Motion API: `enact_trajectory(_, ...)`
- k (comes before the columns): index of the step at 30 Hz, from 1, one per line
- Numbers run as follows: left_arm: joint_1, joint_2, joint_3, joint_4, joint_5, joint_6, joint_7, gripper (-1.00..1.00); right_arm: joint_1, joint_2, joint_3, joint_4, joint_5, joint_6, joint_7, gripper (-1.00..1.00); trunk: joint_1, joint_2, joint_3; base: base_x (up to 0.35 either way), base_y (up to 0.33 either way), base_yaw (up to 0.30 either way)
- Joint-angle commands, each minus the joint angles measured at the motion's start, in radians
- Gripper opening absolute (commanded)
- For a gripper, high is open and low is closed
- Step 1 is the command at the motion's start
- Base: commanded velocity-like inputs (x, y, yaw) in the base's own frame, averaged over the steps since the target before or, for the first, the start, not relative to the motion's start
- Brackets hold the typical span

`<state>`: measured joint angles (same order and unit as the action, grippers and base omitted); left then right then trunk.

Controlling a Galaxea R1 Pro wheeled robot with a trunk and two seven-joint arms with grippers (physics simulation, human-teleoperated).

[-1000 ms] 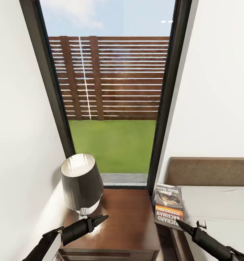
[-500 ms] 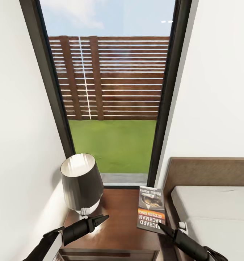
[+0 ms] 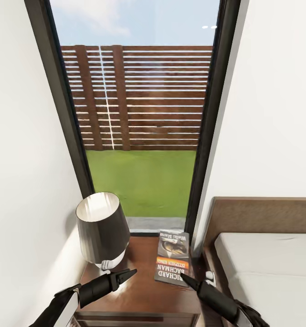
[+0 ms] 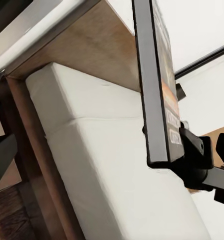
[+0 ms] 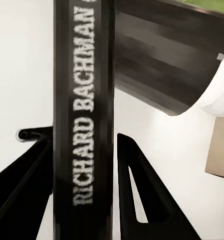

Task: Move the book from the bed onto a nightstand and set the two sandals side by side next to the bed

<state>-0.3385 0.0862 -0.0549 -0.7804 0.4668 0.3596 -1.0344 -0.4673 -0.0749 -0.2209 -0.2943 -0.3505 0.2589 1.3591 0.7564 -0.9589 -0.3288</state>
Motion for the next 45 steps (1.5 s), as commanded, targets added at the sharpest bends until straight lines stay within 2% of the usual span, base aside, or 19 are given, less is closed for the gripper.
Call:
enact_trajectory(1, 0.000, 0.001, -0.004, 0.000, 0.010, 0.010, 0.000, 1.00, -0.001, 0.029, 0.000, -0.027, -0.003, 0.018, -0.026, -1.00, 0.000, -0.001, -0.001, 0.000, 0.000, 0.000)
enact_trajectory(3, 0.000, 0.001, -0.005, 0.000, 0.010, 0.010, 0.000, 1.00, -0.001, 0.053, 0.000, -0.056, -0.002, 0.037, -0.066, -1.00, 0.000, -0.001, -0.001, 0.000, 0.000, 0.000)
enact_trajectory(6, 0.000, 0.001, -0.005, 0.000, 0.010, 0.010, 0.001, 1.00, -0.001, 0.066, 0.000, -0.086, -0.002, 0.054, -0.104, -1.00, 0.000, -0.001, -0.001, 0.000, 0.000, 0.000)
enact_trajectory(18, 0.000, 0.000, -0.006, -0.002, 0.012, 0.013, -0.001, 1.00, -0.002, 0.073, 0.000, -0.105, -0.002, 0.060, -0.120, -1.00, 0.000, -0.001, -0.001, 0.000, 0.000, 0.000)
enact_trajectory(25, 0.000, -0.005, -0.006, -0.003, 0.011, 0.056, -0.004, 1.00, -0.002, 0.073, 0.000, -0.105, -0.002, 0.060, -0.120, -1.00, 0.027, -0.050, -0.023, 0.000, 0.000, 0.000)
enact_trajectory(28, 0.000, -0.005, -0.006, -0.003, 0.012, 0.073, -0.010, 1.00, -0.002, 0.073, 0.000, -0.105, -0.002, 0.060, -0.120, -1.00, 0.027, -0.050, -0.023, 0.000, 0.000, 0.000)
enact_trajectory(32, -0.001, -0.005, -0.005, -0.005, 0.013, 0.117, -0.056, 1.00, -0.002, 0.073, 0.000, -0.105, -0.002, 0.060, -0.120, -1.00, 0.027, -0.050, -0.023, 0.000, 0.000, 0.000)
enact_trajectory(34, -0.001, -0.005, -0.003, -0.012, 0.012, 0.178, -0.116, 1.00, -0.002, 0.073, 0.000, -0.105, -0.002, 0.060, -0.120, -1.00, 0.027, -0.050, -0.023, 0.000, 0.000, 0.000)
enact_trajectory(38, -0.002, -0.002, 0.001, -0.065, 0.014, 0.265, -0.179, 1.00, -0.002, 0.073, 0.000, -0.105, -0.002, 0.060, -0.120, -1.00, 0.027, -0.050, -0.023, 0.000, 0.000, 0.000)
enact_trajectory(40, -0.002, 0.001, 0.012, -0.090, 0.042, 0.304, -0.192, 1.00, -0.002, 0.073, 0.000, -0.105, -0.002, 0.060, -0.120, -1.00, 0.027, -0.050, -0.023, 0.000, 0.000, 0.000)
enact_trajectory(42, -0.002, 0.010, 0.023, -0.112, 0.110, 0.357, -0.200, 1.00, -0.002, 0.073, 0.000, -0.105, -0.002, 0.060, -0.120, -1.00, 0.027, -0.050, -0.023, 0.000, 0.000, 0.000)
enact_trajectory(45, -0.002, 0.030, 0.027, -0.148, 0.150, 0.391, -0.206, 1.00, -0.002, 0.076, 0.000, -0.104, -0.002, 0.060, -0.121, -1.00, 0.027, -0.050, -0.023, 0.000, 0.000, 0.000)
